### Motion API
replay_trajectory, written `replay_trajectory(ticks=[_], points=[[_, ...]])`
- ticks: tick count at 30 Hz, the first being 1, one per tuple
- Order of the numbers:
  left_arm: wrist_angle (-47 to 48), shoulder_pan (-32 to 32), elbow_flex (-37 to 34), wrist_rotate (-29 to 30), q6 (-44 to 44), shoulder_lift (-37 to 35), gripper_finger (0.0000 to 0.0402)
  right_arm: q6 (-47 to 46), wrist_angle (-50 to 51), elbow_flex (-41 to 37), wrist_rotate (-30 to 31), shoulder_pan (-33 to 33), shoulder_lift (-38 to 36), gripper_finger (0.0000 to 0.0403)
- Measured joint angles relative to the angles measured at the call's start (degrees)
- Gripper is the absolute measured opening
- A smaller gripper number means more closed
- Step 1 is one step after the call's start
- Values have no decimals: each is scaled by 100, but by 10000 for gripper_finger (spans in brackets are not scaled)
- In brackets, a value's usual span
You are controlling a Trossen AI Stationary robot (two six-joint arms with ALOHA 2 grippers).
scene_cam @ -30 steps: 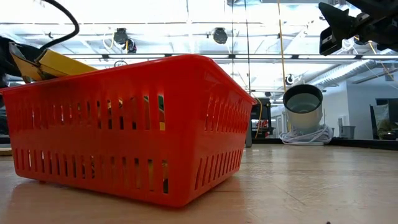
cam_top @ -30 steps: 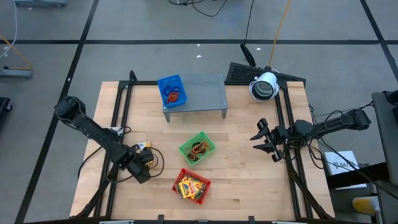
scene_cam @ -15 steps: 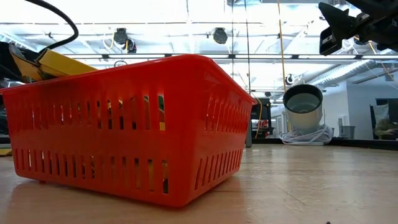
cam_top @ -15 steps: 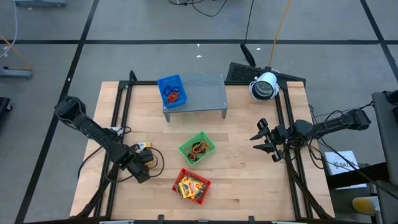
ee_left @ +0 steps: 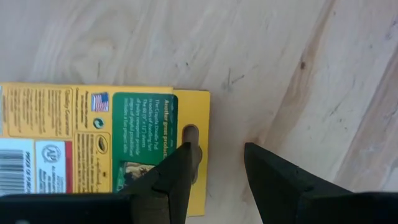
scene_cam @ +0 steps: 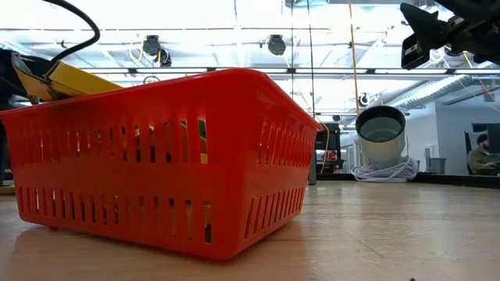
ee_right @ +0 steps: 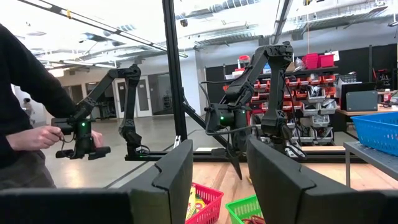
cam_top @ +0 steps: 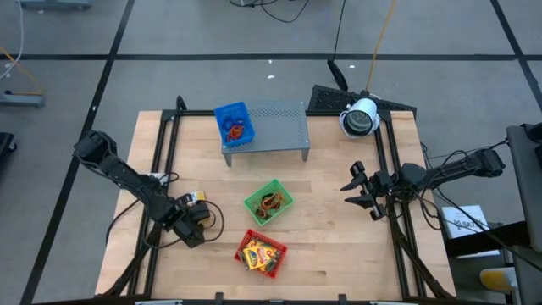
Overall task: Pick & Place Office Desk Supplies
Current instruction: Put the yellow crayon box into the red basket
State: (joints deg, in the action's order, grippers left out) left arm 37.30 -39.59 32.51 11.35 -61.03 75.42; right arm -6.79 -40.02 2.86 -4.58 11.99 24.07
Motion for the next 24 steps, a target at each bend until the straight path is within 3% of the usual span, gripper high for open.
replay_trajectory(ticks=[24], points=[[-400, -4, 0, 145, -59, 472, 154, 0, -1, -1, 0, 2, 1, 141]])
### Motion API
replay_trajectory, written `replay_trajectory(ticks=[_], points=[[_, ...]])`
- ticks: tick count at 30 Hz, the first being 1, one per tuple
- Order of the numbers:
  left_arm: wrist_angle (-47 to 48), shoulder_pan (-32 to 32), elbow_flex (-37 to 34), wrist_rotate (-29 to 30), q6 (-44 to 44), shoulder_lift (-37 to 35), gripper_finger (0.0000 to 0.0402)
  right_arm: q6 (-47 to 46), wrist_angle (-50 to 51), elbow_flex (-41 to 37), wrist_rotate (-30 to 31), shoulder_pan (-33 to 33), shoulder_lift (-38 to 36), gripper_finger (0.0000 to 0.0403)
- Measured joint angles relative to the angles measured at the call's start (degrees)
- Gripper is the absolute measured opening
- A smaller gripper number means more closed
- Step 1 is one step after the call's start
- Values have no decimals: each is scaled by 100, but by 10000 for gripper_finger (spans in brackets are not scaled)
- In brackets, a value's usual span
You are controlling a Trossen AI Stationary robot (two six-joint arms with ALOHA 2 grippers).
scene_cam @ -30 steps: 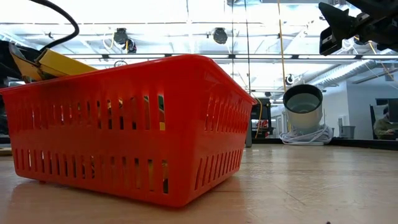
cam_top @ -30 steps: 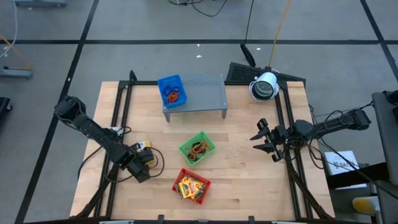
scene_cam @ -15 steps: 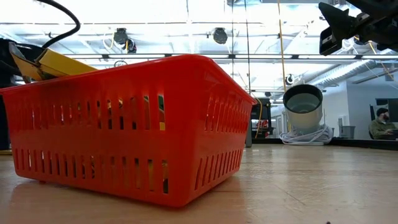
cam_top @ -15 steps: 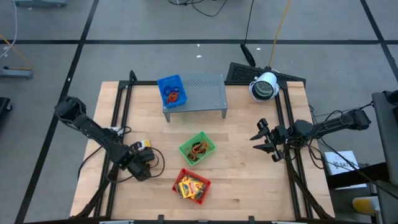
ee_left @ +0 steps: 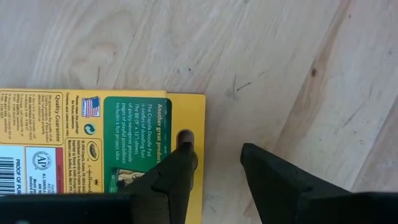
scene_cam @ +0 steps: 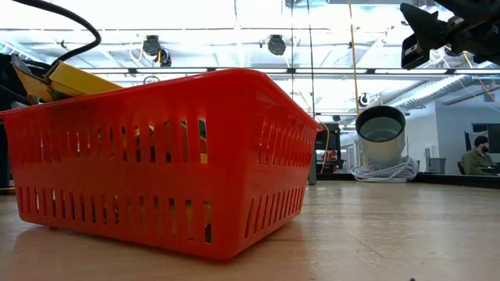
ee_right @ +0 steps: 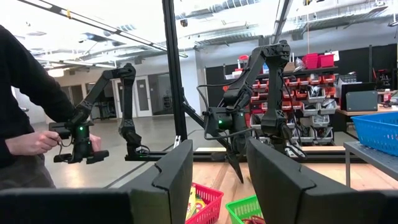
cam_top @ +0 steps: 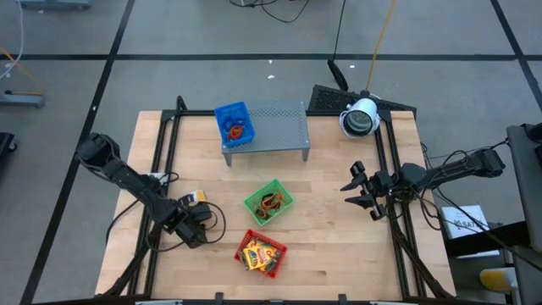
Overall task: Pick & Place Office Desk Supplies
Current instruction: Put the yellow crayon box into the red basket
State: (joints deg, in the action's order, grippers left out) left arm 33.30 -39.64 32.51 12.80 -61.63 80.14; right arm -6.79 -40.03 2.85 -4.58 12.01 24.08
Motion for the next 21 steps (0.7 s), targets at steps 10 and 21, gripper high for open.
replay_trajectory(ticks=[10, 21], points=[[-65, 4, 0, -246, -110, 0, 36, 0, 2, 0, 0, 0, -2, 141], [31, 9, -6, -480, -926, -52, 5, 0, 2, 0, 0, 0, -2, 141]])
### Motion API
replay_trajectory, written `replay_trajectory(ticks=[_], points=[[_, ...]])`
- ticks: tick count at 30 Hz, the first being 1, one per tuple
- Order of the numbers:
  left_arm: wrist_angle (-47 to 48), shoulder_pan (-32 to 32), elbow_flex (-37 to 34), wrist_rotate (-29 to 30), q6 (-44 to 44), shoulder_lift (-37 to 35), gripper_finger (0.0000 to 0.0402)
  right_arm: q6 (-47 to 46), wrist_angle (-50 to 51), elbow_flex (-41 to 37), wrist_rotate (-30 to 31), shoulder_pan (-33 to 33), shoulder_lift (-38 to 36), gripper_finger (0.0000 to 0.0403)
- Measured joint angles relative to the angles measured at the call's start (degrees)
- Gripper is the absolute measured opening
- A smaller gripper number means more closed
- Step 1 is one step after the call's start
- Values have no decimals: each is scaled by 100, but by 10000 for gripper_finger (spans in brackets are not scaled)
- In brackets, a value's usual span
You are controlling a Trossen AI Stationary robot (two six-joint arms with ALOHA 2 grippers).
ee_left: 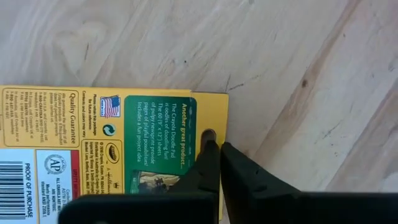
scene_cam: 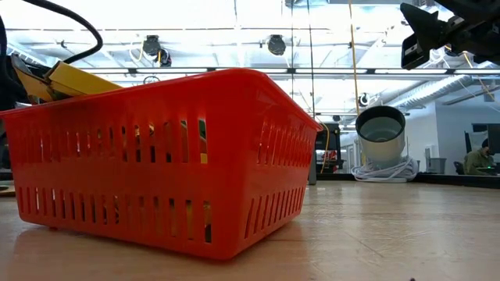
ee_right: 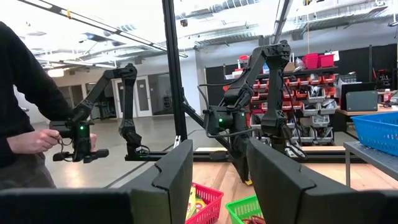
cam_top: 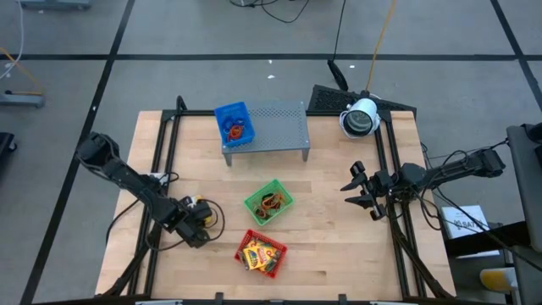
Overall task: Pick & Place Office Desk Supplies
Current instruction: Put the yellow crayon box into the red basket
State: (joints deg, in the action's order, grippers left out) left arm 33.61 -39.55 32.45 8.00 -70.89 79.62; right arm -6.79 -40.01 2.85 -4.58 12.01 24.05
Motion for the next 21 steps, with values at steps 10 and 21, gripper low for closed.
replay_trajectory(ticks=[10, 21], points=[[-65, 26, 63, -186, -324, -549, 2, 0, -1, 1, 0, -2, 1, 141], [-487, 39, 71, 330, -301, -1321, 0, 0, -2, 0, 0, -1, 0, 141]])
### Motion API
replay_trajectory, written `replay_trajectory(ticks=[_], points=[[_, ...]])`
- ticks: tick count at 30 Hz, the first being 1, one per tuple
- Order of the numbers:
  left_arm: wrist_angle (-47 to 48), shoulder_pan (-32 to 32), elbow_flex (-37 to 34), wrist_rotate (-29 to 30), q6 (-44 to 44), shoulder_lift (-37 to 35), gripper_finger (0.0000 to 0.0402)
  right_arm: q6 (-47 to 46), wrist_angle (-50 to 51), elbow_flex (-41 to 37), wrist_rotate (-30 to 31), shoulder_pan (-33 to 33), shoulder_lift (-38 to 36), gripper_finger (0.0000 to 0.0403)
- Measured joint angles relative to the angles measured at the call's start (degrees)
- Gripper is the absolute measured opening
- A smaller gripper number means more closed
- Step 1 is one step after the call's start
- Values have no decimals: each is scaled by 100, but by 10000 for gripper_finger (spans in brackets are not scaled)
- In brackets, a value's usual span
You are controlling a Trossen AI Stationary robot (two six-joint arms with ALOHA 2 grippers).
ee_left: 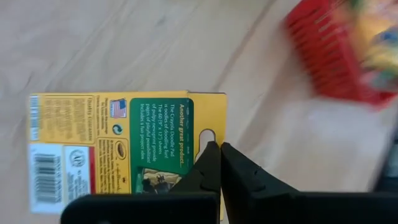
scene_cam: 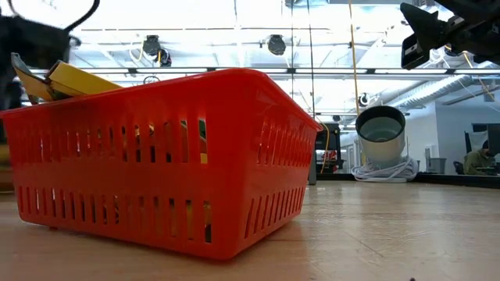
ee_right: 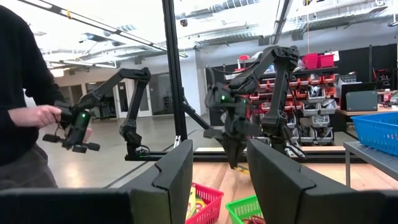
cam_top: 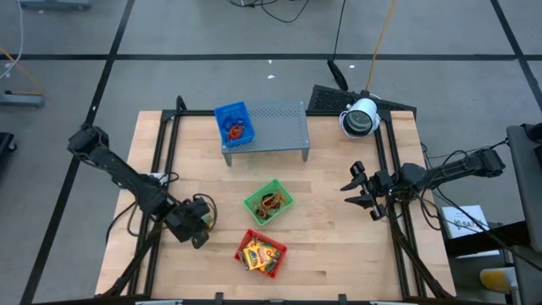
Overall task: Pick & Place Office Desk Supplies
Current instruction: Put the yellow crayon box into the red basket
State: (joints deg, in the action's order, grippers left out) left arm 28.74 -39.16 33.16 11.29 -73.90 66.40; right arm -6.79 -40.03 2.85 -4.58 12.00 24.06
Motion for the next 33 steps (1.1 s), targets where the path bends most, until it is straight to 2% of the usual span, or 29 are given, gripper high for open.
replay_trajectory(ticks=[10, 14, 23, 29, 33], points=[[-721, 215, 5, 614, 756, -720, 0, 0, 0, 0, 0, 1, 2, 141], [-1391, 361, 5, 686, 1230, -819, 0, 0, 0, 0, 0, 0, 2, 141], [-3184, 464, 8, 703, 2166, -821, 0, 0, 2, 1, 0, 1, 1, 141], [-3745, 464, 22, 698, 2568, -773, 0, 0, 0, 0, 0, 1, 0, 141], [-3764, 576, 369, 451, 2990, -372, 0, 0, 0, 0, 0, 1, 0, 141]])
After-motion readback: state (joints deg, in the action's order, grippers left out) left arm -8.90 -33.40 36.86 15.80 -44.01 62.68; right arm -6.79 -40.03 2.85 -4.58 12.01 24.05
